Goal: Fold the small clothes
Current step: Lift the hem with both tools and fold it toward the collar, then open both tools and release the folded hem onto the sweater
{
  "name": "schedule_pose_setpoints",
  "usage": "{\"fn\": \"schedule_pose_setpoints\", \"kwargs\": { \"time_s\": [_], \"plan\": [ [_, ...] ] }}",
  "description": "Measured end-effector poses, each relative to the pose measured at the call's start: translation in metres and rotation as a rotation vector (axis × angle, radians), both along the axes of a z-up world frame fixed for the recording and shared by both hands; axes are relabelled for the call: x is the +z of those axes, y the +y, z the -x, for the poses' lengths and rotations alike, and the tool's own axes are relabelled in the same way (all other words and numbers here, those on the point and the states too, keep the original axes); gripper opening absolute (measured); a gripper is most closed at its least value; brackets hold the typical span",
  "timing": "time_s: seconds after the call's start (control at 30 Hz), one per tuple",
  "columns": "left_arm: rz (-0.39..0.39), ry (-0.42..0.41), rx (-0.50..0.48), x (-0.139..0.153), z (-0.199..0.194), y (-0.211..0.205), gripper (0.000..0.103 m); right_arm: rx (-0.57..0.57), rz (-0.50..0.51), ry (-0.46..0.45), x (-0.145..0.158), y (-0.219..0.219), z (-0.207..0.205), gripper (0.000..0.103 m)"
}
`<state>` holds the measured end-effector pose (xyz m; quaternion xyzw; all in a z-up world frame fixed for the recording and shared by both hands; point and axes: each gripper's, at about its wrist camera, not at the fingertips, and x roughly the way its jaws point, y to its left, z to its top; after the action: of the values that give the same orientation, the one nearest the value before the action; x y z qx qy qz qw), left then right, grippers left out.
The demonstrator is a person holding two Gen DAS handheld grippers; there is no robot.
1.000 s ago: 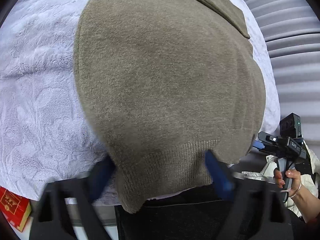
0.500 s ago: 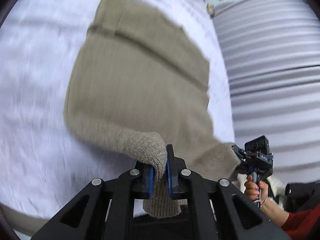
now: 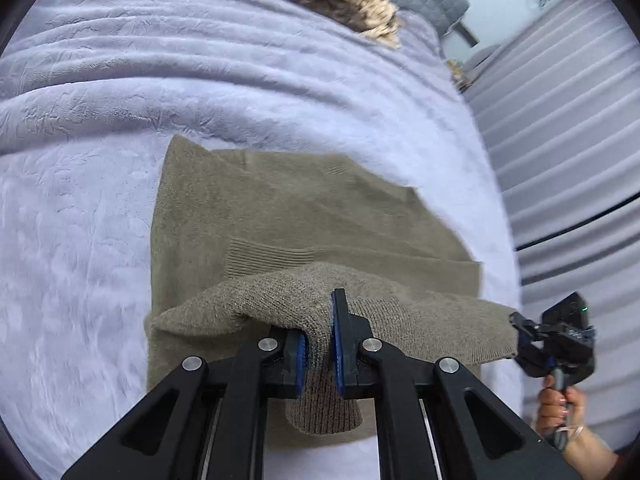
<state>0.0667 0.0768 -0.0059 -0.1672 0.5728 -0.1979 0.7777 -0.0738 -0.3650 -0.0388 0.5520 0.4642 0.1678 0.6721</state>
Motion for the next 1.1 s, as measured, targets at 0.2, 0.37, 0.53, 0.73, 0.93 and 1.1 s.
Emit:
{"fn": "schedule_pose_setpoints", "kwargs": {
  "time_s": [0.2,0.37,0.53,0.73,0.93,1.1],
  "plan": [
    [-0.267,0.061,0.01,-0.031,-0.007,-0.015,0.082,0.065,0.076,0.184,-0.052,-0.003,-0.027,0.017],
    [-0.241,0.065,0.027,-0.011,0.006,-0.003,0.084,0.109,0.003,0.182,-0.052,-0.004,-0.03,0.033],
    [-0.079,0.213,0.025,-0.031,0.011,-0.001,0.084,0.115,-0.044,0.184,-0.054,0.002,-0.037,0.059],
    [0.08,0.253,-0.03,-0.048,0.004,-0.022,0.069,0.091,-0.109,0.15,-0.055,0.018,-0.045,0.015],
    [0.037,0.086,-0.017,-0.018,-0.042,-0.026,0.069,-0.059,-0.197,0.06,-0.038,0.008,-0.064,0.018],
    [-0.014,-0.003,0.073,0.004,-0.08,-0.011,0.07,-0.206,-0.135,0.124,-0.051,-0.014,-0.097,0.077]
  ]
}}
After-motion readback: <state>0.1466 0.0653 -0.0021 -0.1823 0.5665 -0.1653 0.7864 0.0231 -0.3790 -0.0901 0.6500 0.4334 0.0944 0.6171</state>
